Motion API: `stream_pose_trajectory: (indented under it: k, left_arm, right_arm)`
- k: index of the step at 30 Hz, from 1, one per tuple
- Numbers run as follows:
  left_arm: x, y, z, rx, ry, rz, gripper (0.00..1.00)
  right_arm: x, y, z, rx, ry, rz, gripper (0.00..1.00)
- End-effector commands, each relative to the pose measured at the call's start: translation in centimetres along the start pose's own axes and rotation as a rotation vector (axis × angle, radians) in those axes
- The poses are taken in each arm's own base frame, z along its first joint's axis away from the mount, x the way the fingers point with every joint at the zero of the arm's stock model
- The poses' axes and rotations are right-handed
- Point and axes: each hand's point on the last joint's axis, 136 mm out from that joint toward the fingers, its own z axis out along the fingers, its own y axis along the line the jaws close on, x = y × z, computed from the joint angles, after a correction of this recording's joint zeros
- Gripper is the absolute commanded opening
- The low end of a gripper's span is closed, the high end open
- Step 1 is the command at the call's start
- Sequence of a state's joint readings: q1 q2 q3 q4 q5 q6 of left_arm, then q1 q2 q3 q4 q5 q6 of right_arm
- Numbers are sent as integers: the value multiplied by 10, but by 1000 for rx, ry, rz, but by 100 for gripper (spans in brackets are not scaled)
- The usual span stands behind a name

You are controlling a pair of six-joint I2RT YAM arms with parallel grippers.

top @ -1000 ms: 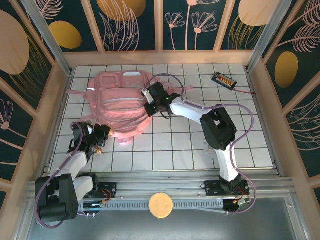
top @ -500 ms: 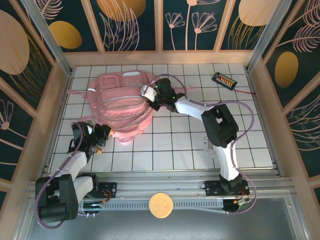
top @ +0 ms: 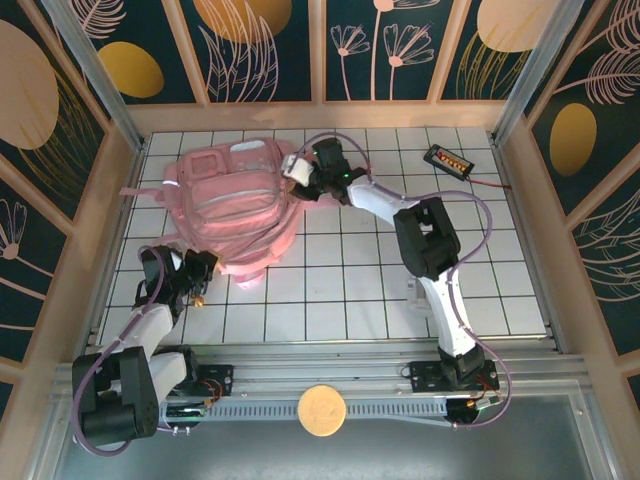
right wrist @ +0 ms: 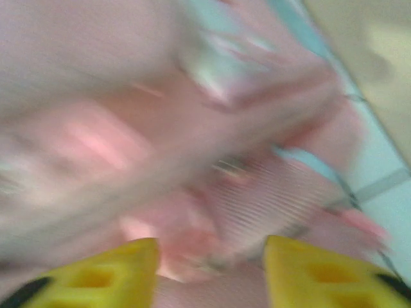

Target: Pack the student bag

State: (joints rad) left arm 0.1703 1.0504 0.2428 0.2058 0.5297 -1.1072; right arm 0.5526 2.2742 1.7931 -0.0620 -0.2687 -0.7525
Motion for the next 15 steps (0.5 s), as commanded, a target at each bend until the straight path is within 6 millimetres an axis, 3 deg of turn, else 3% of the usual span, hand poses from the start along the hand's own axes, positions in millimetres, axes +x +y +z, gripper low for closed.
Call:
stream_pose_trajectory:
  k: [1,3,4,6,8,9,12,15]
  left_arm:
    - [-2,10,-3,-63,6,10,43]
    - [-5,-4,-6,-47,7,44,88]
    - [-6,-13,-9,-30,7,62,99]
    - [-6,-26,-15,-4,5,83,99]
    - [-7,-39,-23,25,-15,130,99]
    - [-10,-44,-27,24,-36,162,99]
    - [-26,-66,-47,17,-146,310,99]
    - [-55,-74,-70,-62,-330,417,99]
  right_arm:
    - [7,-85,-52,253,-12,103,71]
    - [-9,-84,-80,265,-84,169,74]
    - [-15,-85,-98,274,-125,231,76]
    - [-19,-87,-131,276,-185,353,76]
    - [-3,-96,-168,336,-207,494,77]
    - [11,-103,-182,365,-202,571,77]
    - [81,-130,-237,492,-195,842,77]
    - [135,-135,-279,573,-246,961,77]
